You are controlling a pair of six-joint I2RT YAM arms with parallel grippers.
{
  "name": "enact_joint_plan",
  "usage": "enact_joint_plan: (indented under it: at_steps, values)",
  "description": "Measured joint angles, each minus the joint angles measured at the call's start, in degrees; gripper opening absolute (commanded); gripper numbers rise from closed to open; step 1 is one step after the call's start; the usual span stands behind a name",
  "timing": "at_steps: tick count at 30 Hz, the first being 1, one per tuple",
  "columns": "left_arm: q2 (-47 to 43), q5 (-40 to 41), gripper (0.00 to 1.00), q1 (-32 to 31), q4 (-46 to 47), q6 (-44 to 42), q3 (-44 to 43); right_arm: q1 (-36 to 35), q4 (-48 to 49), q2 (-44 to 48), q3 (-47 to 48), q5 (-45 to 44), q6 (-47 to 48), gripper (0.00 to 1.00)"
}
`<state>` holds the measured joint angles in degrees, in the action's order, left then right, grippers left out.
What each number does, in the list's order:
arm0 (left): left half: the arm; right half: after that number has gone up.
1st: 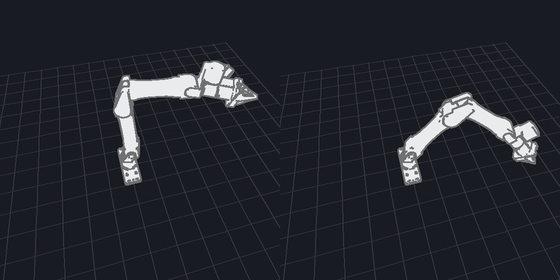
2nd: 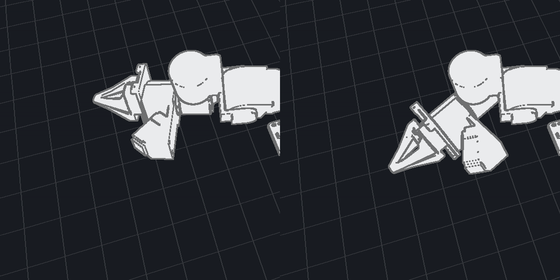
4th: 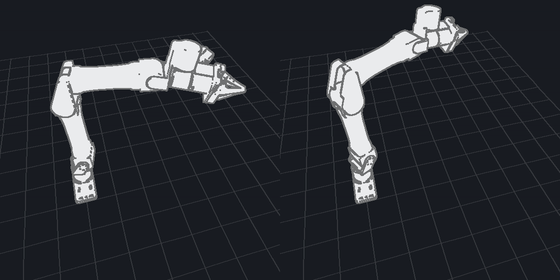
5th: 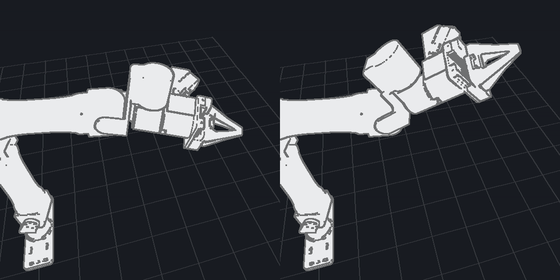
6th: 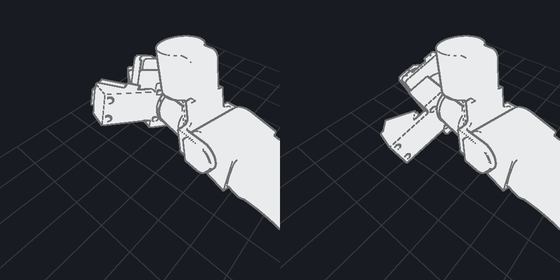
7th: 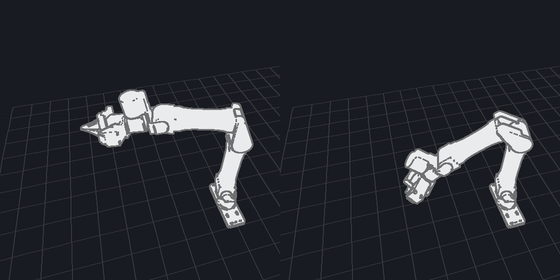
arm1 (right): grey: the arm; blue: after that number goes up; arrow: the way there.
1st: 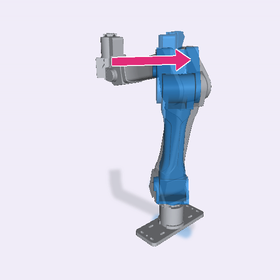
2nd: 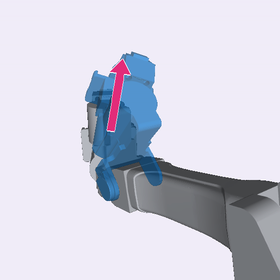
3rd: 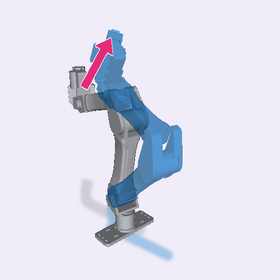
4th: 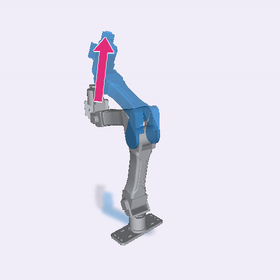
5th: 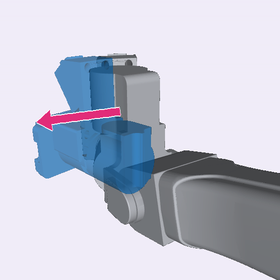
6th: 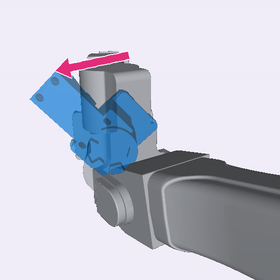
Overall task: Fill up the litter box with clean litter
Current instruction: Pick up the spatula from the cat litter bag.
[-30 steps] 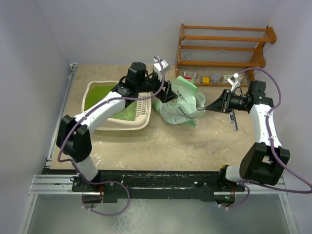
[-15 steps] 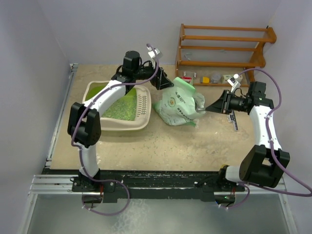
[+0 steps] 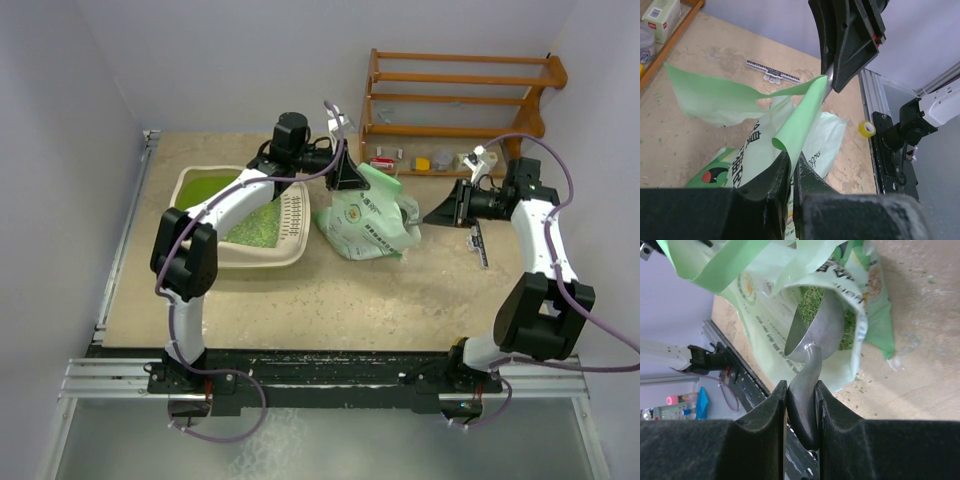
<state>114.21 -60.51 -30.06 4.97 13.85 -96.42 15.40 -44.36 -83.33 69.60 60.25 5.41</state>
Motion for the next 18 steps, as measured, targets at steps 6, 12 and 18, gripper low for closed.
enact_joint_plan:
  at_steps: [6, 12, 18]
  values:
    - [0.0, 1.7, 0.03, 0.4, -3.3, -3.1, -0.5, -2.5, -3.4, -4.4, 7.8, -5.7, 1.1, 0.00]
    - [-0.4, 3.7, 0.03, 0.4, -6.2, -6.0, -0.6, -11.2, -4.7, -5.5, 12.2, -14.1, 2.1, 0.00]
    - [-0.6, 5.2, 0.03, 0.4, -6.3, -5.9, -0.6, -16.2, -3.9, -7.4, 12.2, -19.4, 2.3, 0.00]
